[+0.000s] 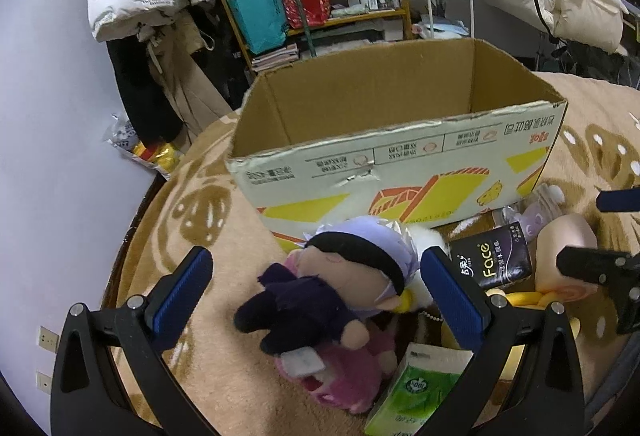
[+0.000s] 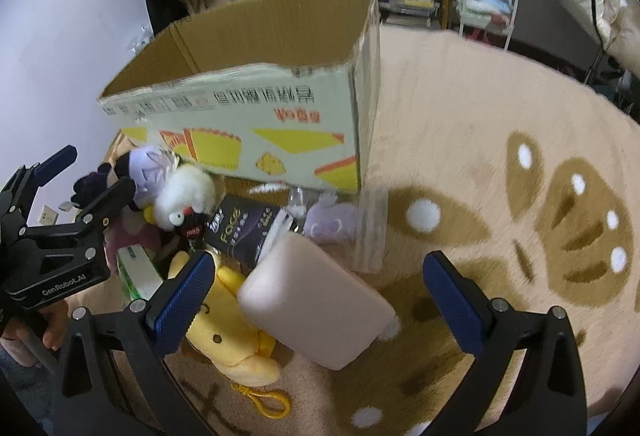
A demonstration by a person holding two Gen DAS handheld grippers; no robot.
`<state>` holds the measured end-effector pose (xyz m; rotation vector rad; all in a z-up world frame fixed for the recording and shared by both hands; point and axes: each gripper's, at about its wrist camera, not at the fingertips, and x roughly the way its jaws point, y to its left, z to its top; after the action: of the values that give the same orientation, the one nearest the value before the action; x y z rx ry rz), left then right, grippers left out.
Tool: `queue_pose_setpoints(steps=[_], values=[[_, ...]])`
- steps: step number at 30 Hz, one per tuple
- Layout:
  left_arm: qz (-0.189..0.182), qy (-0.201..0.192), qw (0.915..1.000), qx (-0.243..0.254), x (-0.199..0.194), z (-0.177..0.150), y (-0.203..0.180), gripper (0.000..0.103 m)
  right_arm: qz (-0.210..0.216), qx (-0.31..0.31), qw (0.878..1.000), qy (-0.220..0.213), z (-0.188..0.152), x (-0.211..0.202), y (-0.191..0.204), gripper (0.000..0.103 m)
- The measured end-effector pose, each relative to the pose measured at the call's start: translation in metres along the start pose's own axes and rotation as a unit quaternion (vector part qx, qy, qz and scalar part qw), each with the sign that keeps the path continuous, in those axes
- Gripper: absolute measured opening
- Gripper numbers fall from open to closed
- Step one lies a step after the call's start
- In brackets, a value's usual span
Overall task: Organize soft objects
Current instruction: 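Grasp the purple-haired plush doll with the left tool while the right tool grasps the pink roll cushion, then lift the doll with the left tool while the right tool carries the cushion over the box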
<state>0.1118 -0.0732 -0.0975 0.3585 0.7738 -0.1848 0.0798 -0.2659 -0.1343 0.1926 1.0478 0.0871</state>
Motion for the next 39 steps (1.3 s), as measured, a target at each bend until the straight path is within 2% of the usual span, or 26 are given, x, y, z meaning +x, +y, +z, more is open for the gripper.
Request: queue_pose_setpoints(steps=[5, 7, 8, 13, 19, 24, 31, 39], values=[[-0.016, 0.018, 0.9997, -0.006, 0.014, 0.000, -0.001, 0.103, 0.011, 0.001, 1.000, 0.021, -0.002, 0.012, -0.001, 0.103], [-0.034, 0.033, 0.9987, -0.017, 0.021, 0.000, 0.001, 0.103, 0.015, 0.004, 1.000, 0.025, -0.002, 0.016, -0.002, 0.095], [-0.037, 0.038, 0.9984, -0.020, 0.024, 0.000, 0.002, 0.103, 0.020, 0.006, 0.999, 0.032, -0.002, 0.020, -0.002, 0.085], [-0.047, 0.039, 0.9977, -0.029, 0.029, 0.000, 0.004, 0.102, 0.036, 0.012, 0.998, 0.043, -0.001, 0.030, -0.002, 0.079], [-0.070, 0.048, 0.9951, -0.051, 0.031, -0.006, 0.011, 0.086, 0.041, 0.014, 0.998, 0.042, -0.003, 0.032, -0.008, 0.070], [-0.079, 0.043, 0.9934, -0.070, 0.028, -0.009, 0.017, 0.082, 0.041, 0.010, 0.998, 0.041, -0.002, 0.026, -0.005, 0.061], [-0.079, 0.031, 0.9930, -0.082, 0.013, -0.010, 0.019, 0.082, 0.039, 0.011, 0.999, 0.024, -0.003, 0.013, -0.004, 0.049], [-0.070, -0.001, 0.9936, -0.089, -0.016, -0.012, 0.022, 0.082, 0.014, 0.006, 0.999, -0.039, -0.004, -0.021, 0.004, 0.040]])
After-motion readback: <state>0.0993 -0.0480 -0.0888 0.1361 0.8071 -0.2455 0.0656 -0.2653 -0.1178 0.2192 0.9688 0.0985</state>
